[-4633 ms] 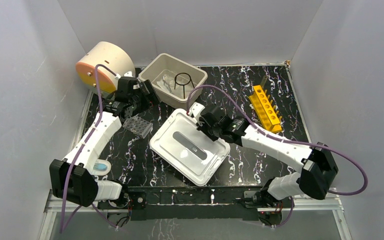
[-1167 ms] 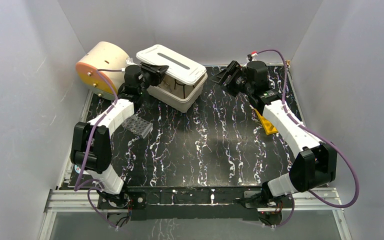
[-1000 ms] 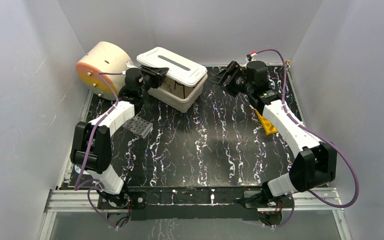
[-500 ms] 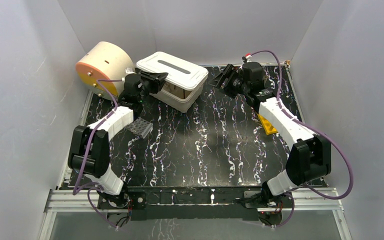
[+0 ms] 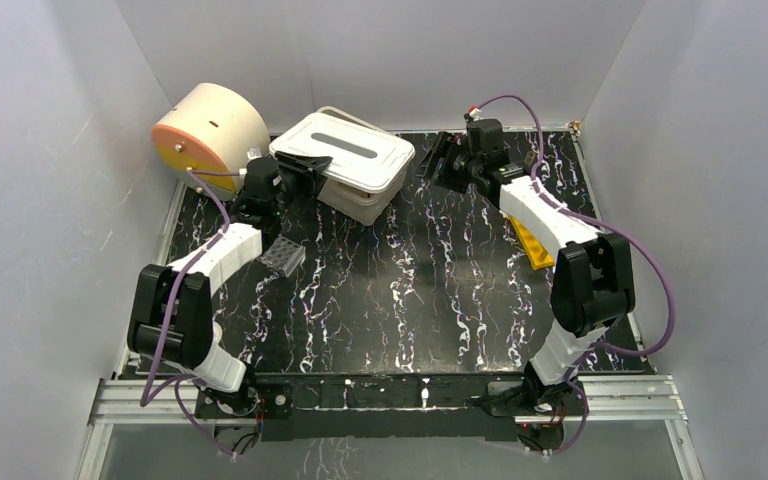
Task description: Organize the chemistry lab equipment
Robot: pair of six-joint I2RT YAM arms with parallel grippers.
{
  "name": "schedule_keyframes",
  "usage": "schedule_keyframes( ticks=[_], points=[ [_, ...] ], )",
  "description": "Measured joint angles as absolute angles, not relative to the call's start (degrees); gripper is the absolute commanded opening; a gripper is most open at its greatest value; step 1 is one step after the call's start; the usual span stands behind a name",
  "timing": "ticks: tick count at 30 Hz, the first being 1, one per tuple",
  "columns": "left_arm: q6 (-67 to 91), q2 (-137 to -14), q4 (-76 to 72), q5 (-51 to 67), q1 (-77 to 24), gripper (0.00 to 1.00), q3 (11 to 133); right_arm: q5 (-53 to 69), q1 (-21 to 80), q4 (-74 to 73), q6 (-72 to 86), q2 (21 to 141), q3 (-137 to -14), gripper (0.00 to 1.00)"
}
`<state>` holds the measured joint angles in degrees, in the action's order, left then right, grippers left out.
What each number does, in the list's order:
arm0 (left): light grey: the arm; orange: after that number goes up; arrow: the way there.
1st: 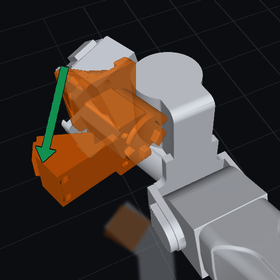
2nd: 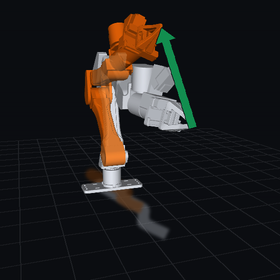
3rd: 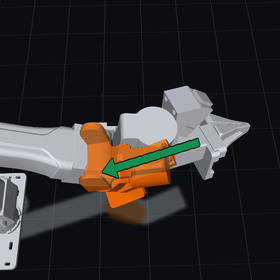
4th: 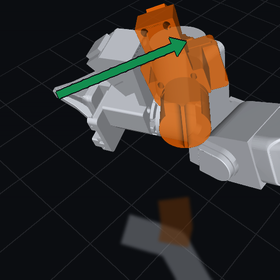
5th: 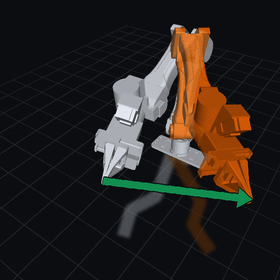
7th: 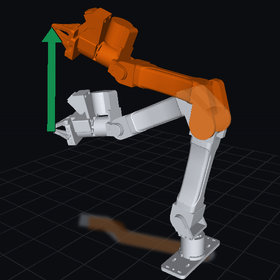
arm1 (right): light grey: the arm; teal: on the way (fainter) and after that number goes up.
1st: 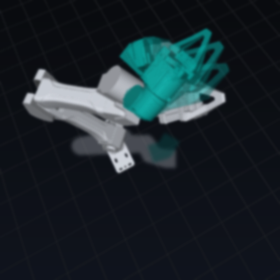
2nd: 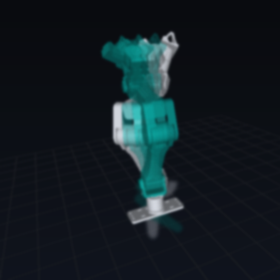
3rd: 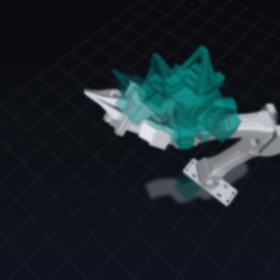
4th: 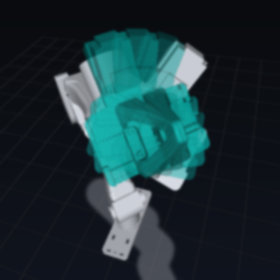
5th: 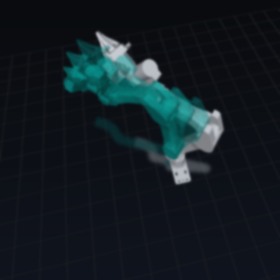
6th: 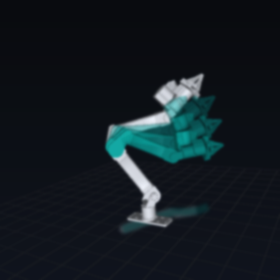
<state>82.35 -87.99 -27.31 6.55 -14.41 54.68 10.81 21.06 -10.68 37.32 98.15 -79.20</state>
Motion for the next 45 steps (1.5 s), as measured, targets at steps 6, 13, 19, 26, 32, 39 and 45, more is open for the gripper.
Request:
schedule_keyframes(
  ticks=[6,13,19,26,32,39,45],
  points=[
    [81.7,-87.3,-21.5,6.5,-14.3,0.49,55.0,11.1,21.1,-10.1,37.2,98.2,-80.7,0.76],
    [79.9,-85.3,-7.7,4.2,-14.3,0.65,58.3,12.0,21.0,-10.2,35.7,98.8,-82.4,0.76],
    [74.0,-84.1,1.3,0.8,-14.2,0.78,63.3,13.1,21.0,-9.5,35.7,100.6,-84.0,0.76],
    [65.8,-84.1,5.5,0.1,-13.5,0.90,66.9,13.3,21.8,-9.7,35.5,102.3,-84.0,0.76],
    [62.6,-84.2,7.2,0.9,-12.5,0.94,66.9,13.5,23.3,-10.0,35.2,102.7,-84.3,0.76],
    [60.1,-84.2,9.5,1.1,-12.1,0.95,66.9,13.0,24.2,-10.7,34.2,105.8,-87.1,0.74],
    [58.9,-84.7,9.7,1.1,-11.7,0.62,66.6,11.7,24.2,-13.6,34.2,109.0,-90.3,0.72]
  ],
)
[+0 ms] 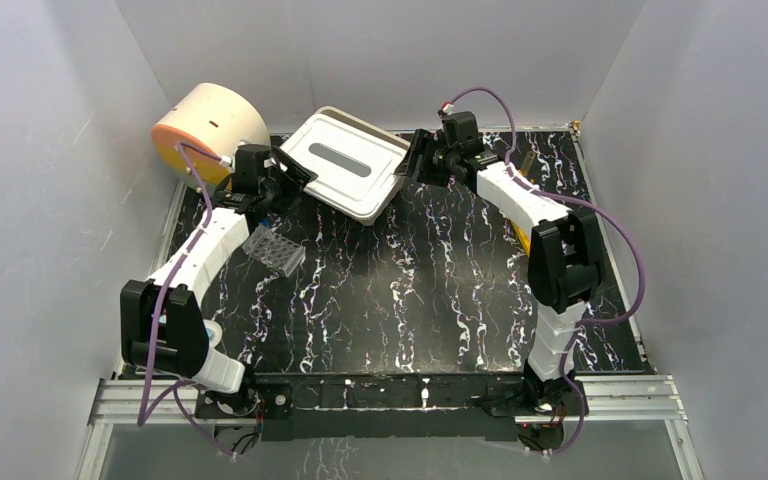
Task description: Organize the chemistry lab equipment
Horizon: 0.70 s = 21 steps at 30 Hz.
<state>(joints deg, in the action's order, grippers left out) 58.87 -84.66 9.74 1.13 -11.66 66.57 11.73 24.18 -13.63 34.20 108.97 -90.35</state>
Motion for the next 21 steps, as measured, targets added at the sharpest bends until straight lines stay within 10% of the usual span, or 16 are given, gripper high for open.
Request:
schedule_keyframes(
  ticks=[12,21],
  points=[
    [55.9,-87.0,5.5,2.0,-11.0,0.21,64.9,10.0,24.2,-15.9,34.7,112.0,-94.5,0.63],
    [53.0,-90.8,3.0,3.1,-10.9,0.19,67.0,8.2,24.2,-16.2,36.5,112.4,-95.1,0.60]
  ],
)
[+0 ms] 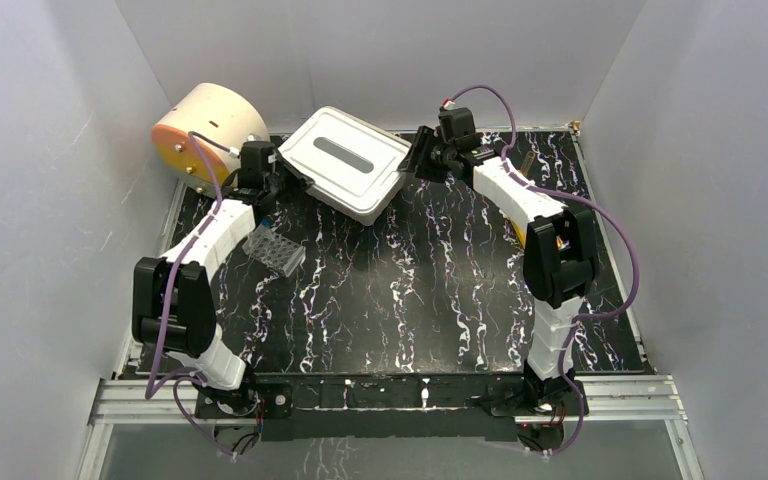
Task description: Organize the chemistry lab equipment
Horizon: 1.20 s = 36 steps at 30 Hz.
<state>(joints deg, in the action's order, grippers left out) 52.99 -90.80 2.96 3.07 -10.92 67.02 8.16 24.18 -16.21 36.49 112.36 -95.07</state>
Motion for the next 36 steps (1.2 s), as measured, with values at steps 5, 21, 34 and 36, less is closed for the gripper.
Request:
schedule_keyframes(
  ticks=[5,21,34,36],
  points=[
    [52.0,-91.6,2.9,3.9,-10.9,0.22,68.1,6.4,24.2,-17.0,36.8,113.4,-96.9,0.57],
    [51.0,-95.5,3.0,5.0,-10.7,0.26,71.3,2.2,24.3,-20.5,35.3,118.2,-104.6,0.53],
    [48.2,-98.7,6.0,3.4,-10.2,0.34,77.8,4.1,24.2,-21.6,34.4,119.0,-106.0,0.57],
    [47.3,-99.9,7.1,3.1,-10.0,0.34,79.2,4.4,24.2,-21.8,34.3,119.0,-106.1,0.57]
  ],
)
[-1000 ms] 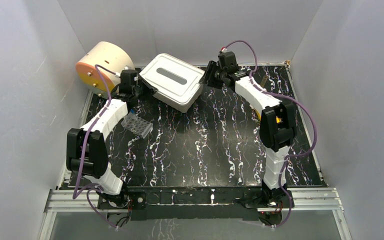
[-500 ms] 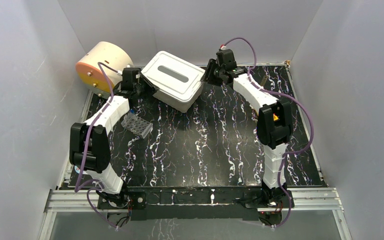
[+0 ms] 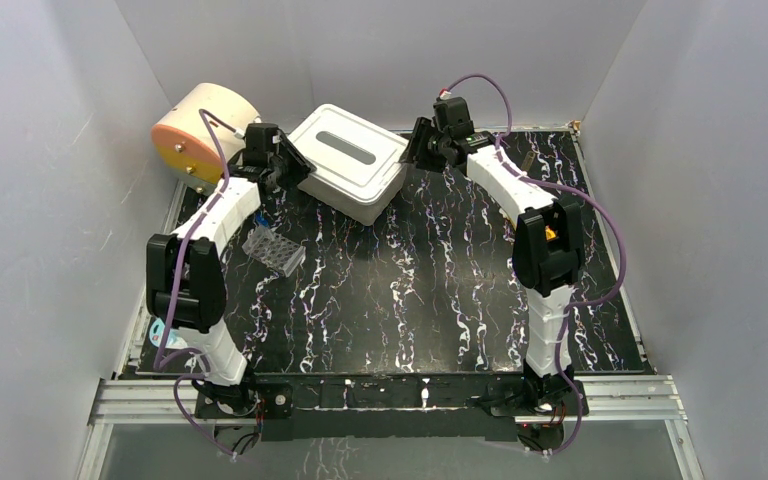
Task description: Organize the chemistry lab equipment
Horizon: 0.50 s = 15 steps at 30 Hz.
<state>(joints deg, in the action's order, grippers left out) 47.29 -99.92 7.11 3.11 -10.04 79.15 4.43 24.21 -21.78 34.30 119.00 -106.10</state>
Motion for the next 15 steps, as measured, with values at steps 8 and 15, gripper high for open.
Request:
schedule_keyframes(
  ticks=[8,15],
  points=[
    [44.3,-101.0,10.5,0.8,-9.8,0.42,81.0,4.7,24.1,-23.5,33.9,119.6,-107.5,0.59],
    [40.2,-101.0,13.6,0.8,-9.7,0.57,84.9,4.6,24.2,-27.4,31.2,121.2,-111.8,0.63]
  ],
)
